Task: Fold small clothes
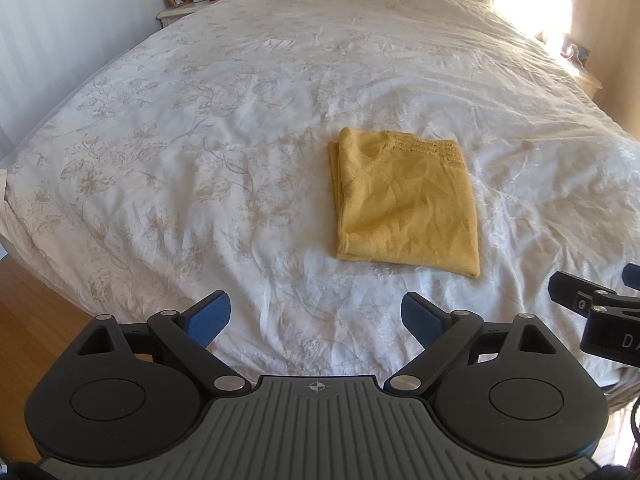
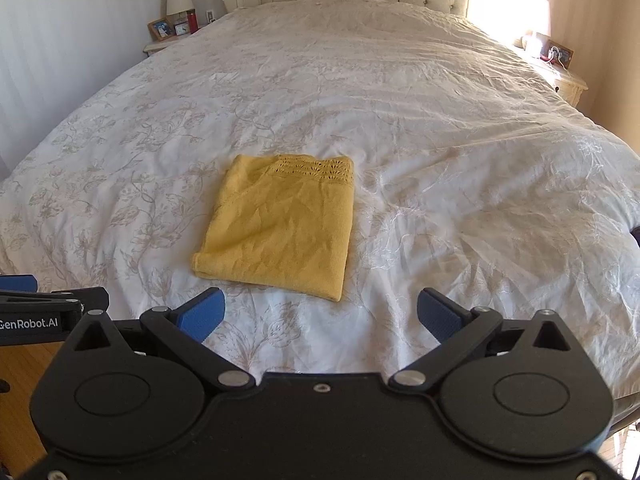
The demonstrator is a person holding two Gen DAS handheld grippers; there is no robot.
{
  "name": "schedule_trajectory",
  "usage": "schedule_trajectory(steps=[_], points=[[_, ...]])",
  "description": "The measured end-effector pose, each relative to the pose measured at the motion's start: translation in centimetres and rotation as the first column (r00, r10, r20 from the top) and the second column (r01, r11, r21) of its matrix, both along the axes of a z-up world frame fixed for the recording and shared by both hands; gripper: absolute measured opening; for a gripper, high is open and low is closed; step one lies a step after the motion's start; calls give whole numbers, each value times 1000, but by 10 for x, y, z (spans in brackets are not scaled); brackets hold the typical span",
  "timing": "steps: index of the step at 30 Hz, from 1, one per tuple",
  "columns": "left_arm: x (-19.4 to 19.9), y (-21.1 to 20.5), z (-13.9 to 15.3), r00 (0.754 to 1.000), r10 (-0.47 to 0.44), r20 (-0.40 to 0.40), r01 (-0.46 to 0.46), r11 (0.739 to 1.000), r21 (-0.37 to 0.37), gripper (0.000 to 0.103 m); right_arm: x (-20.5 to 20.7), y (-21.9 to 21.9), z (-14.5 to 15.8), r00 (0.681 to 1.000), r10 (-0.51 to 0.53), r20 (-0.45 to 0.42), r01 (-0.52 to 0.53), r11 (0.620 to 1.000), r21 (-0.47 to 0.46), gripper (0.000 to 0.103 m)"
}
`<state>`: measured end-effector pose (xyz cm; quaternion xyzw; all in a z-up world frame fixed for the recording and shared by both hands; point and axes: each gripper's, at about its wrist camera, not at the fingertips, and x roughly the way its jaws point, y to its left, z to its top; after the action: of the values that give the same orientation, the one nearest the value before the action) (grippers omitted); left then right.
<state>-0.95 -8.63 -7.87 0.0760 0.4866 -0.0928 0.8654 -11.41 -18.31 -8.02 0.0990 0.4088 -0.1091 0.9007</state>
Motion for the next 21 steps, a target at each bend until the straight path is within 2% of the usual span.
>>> schedule_trajectory(steps=[11,21], points=[[2,-3,0,1000,3,-7,-3,1000,-2,93,-3,-10,9,999,-38,25,38,999,14,102],[2,-3,-1,1000,1,-9,-1,1000,2,93,0,-7,7,999,-28,21,28,999,20,102]])
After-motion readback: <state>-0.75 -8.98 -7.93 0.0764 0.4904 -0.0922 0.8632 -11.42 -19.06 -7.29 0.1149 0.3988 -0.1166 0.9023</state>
